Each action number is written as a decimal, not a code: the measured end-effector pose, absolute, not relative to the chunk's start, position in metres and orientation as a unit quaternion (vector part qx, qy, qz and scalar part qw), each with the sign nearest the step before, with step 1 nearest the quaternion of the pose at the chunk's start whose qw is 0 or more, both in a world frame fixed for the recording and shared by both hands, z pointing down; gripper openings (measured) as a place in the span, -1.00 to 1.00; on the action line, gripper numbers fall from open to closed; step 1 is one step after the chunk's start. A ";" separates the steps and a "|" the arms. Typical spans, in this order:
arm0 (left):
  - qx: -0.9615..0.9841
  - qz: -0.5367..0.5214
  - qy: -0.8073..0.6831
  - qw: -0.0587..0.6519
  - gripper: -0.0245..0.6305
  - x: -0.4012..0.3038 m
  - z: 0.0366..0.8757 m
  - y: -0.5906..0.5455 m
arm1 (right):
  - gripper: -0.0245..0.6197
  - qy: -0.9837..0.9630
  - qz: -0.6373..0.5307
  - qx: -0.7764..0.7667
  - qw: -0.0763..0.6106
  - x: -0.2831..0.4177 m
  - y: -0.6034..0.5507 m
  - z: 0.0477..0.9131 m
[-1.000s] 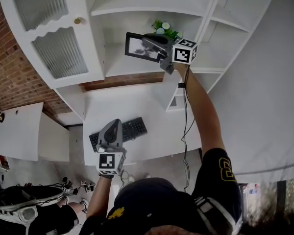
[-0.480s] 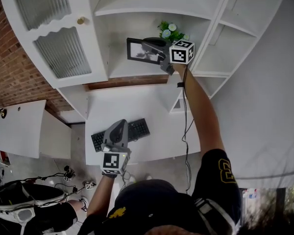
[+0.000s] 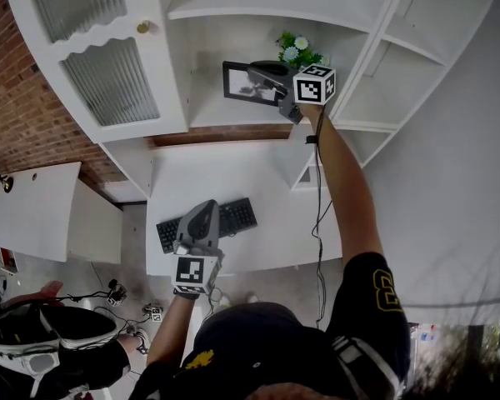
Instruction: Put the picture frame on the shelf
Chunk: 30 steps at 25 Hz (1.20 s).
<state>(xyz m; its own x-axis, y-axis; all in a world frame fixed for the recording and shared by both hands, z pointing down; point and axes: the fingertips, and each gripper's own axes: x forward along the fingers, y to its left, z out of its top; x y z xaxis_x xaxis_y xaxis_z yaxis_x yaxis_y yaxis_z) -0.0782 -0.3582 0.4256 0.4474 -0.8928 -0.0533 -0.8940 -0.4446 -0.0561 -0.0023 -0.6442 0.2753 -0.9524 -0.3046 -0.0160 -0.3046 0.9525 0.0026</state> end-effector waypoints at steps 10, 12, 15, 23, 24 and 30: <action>-0.847 0.007 0.530 0.036 -0.87 -0.080 0.428 -0.356 | -0.72 0.988 0.003 -0.157 -0.006 -0.007 -0.645 0.284; -0.846 0.007 0.531 0.035 -0.87 -0.082 0.428 -0.356 | -0.72 0.987 0.005 -0.159 -0.007 -0.008 -0.646 0.284; -0.846 0.007 0.532 0.035 -0.87 -0.083 0.429 -0.356 | -0.72 0.987 0.008 -0.160 -0.012 -0.008 -0.647 0.286; -0.845 0.006 0.533 0.031 -0.87 -0.085 0.432 -0.356 | -0.72 0.986 0.010 -0.165 -0.023 -0.009 -0.650 0.291; -0.846 0.006 0.533 0.030 -0.87 -0.085 0.432 -0.357 | -0.72 0.986 0.010 -0.166 -0.023 -0.009 -0.650 0.291; -0.847 0.008 0.531 0.030 -0.87 -0.084 0.431 -0.358 | -0.72 0.986 0.007 -0.167 -0.026 -0.010 -0.653 0.292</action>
<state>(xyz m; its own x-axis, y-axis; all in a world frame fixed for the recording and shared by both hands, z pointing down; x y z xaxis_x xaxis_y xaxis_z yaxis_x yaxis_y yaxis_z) -0.0839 -0.3578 0.4311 0.4369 -0.8984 -0.0451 -0.8993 -0.4352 -0.0431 -0.0102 -0.6532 0.2920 -0.9429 -0.3294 0.0496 -0.3287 0.9442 0.0233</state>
